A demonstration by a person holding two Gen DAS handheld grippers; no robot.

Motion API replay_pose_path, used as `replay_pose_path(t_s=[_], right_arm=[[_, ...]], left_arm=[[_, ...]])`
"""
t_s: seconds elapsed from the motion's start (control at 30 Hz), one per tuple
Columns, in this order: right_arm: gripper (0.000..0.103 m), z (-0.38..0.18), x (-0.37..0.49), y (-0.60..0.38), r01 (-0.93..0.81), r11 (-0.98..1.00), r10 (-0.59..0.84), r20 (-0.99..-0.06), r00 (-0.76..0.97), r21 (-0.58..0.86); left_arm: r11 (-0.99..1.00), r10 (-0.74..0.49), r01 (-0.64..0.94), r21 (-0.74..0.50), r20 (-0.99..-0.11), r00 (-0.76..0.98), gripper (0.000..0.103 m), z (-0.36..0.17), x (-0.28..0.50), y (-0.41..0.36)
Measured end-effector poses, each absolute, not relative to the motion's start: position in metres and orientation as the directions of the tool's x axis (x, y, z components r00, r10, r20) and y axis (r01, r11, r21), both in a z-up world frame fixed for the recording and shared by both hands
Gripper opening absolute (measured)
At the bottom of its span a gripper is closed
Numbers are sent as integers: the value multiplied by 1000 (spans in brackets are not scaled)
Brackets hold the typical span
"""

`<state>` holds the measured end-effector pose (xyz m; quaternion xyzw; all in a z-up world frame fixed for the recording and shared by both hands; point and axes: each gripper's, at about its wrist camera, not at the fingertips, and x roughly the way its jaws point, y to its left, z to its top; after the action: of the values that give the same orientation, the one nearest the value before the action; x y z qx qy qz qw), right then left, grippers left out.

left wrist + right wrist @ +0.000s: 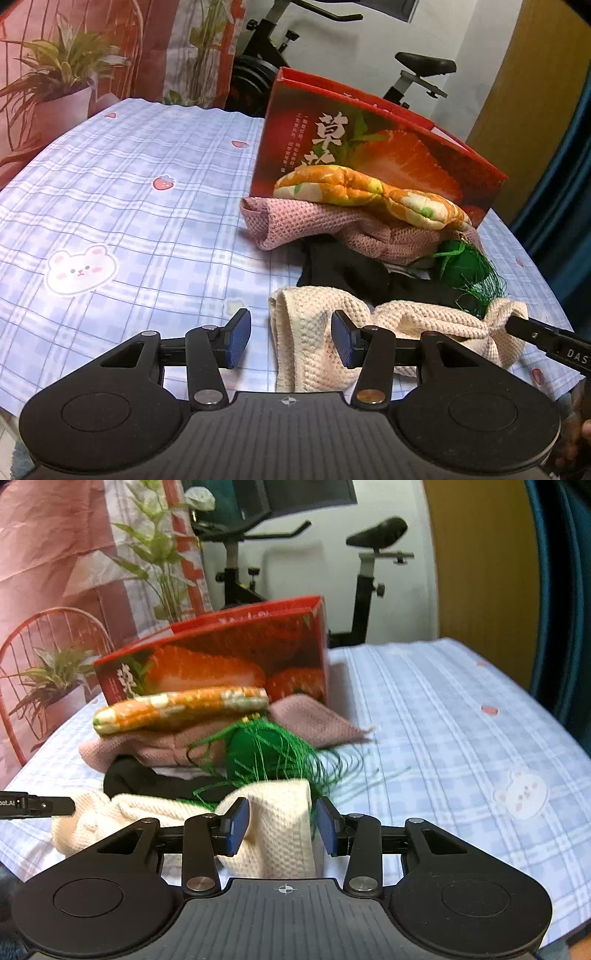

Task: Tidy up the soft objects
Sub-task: 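Close the right gripper on one end of the cream towel while the left gripper grasps the other end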

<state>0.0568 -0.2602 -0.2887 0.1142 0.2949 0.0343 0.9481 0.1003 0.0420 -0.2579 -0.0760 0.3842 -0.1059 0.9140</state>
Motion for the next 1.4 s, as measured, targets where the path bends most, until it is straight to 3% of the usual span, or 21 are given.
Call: replay_pose_path(t_s=[0.2,0.27,0.43,1.1,1.13,1.17,1.2,1.4], right_arm=[[35,-296,59,-256,-23,968,166,-574,802,248],[31,-296,59,-253,-41,970,175,-577,798,239],[24,-299,61,-251,-62,968,198,-587,785,244],[19,-304,63,-247,-89,966,222,-600,768,244],[18,-304,63,-247,-90,966,223,-601,768,243],[18,-304,63,-246,-91,966,223,-601,768,242],[18,-304,63,-246,-93,966,223,-601,767,240],[14,-304,63,-246,-100,964,231,-596,769,245]], left_arm=[[959,-283,173,-225,-697,659,47,-265,101,39],[952,-305,188,-242,-697,649,39,-266,102,38],[951,-310,191,-245,-701,642,38,-269,104,37],[948,-316,188,-256,-714,624,36,-276,107,37],[946,-322,191,-261,-712,624,31,-276,107,38],[942,-335,199,-271,-708,621,19,-276,107,38],[935,-354,211,-286,-704,615,15,-276,107,37],[936,-352,229,-267,-692,630,12,-273,103,33]])
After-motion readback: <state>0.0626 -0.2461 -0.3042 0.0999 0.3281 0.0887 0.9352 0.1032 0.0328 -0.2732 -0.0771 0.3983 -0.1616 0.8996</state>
